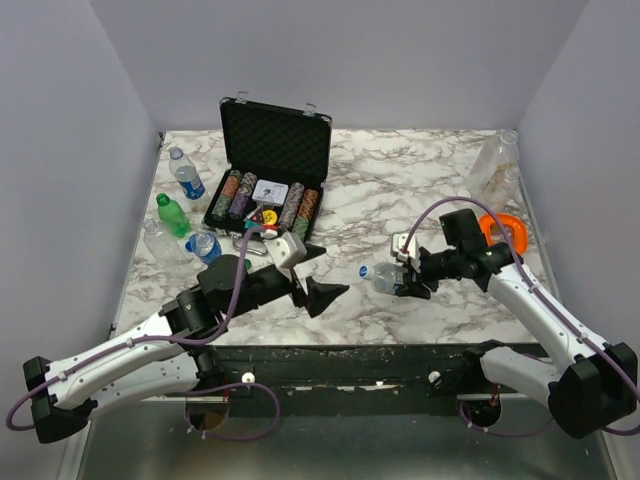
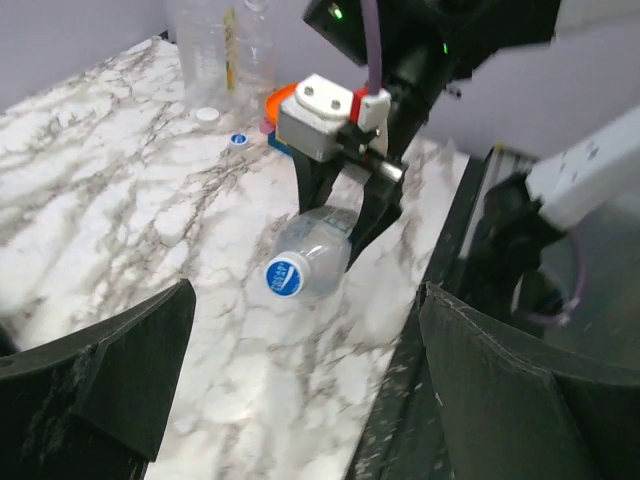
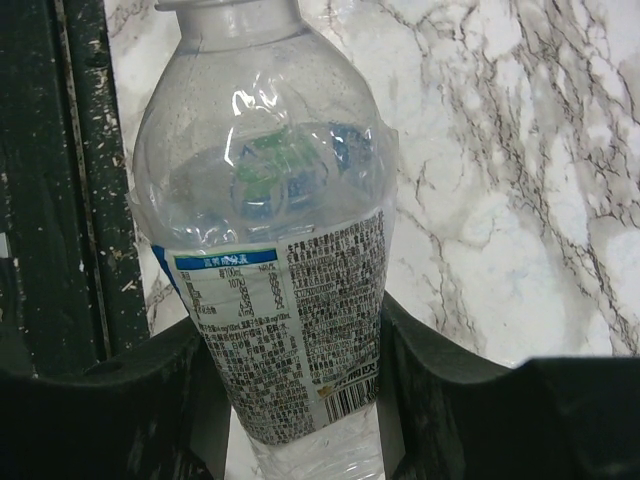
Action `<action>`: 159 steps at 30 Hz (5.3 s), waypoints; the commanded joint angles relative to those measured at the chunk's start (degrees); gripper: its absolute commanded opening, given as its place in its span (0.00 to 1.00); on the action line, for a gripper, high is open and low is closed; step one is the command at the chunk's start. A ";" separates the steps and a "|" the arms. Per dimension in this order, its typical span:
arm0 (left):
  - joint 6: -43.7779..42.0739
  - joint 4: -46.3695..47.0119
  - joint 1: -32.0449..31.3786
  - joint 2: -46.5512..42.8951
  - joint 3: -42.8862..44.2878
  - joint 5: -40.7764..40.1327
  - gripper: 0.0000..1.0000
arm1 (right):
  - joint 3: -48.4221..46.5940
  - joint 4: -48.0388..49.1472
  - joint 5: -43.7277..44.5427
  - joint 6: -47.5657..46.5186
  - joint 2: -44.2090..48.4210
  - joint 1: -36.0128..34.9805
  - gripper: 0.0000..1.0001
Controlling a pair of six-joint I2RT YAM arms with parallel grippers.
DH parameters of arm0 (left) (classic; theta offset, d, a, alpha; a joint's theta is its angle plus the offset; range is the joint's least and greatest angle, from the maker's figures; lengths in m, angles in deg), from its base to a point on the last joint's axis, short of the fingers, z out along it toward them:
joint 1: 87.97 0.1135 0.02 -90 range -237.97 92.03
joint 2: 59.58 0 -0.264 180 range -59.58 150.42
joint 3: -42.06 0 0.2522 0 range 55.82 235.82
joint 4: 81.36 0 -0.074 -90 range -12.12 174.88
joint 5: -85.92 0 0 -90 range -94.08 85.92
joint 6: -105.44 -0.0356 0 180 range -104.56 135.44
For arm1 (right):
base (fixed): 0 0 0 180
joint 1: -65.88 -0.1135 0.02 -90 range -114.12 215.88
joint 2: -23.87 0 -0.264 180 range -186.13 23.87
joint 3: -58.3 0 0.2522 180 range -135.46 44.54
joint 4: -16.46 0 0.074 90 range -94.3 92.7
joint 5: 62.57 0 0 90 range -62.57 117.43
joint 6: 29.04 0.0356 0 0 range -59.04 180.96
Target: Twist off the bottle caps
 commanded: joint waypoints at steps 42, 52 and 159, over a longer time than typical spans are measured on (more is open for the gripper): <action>-38.51 -0.60 -0.18 26.02 5.78 17.25 0.57 | -1.61 -6.42 -6.62 -7.43 -2.62 -0.10 0.29; -36.67 -0.33 -0.27 27.96 7.10 18.47 0.31 | -1.43 -6.42 -6.44 -7.51 -2.71 -0.10 0.29; -24.29 6.52 3.07 28.05 3.94 21.55 0.10 | -1.43 -6.07 -4.78 -6.81 -4.73 -0.10 0.29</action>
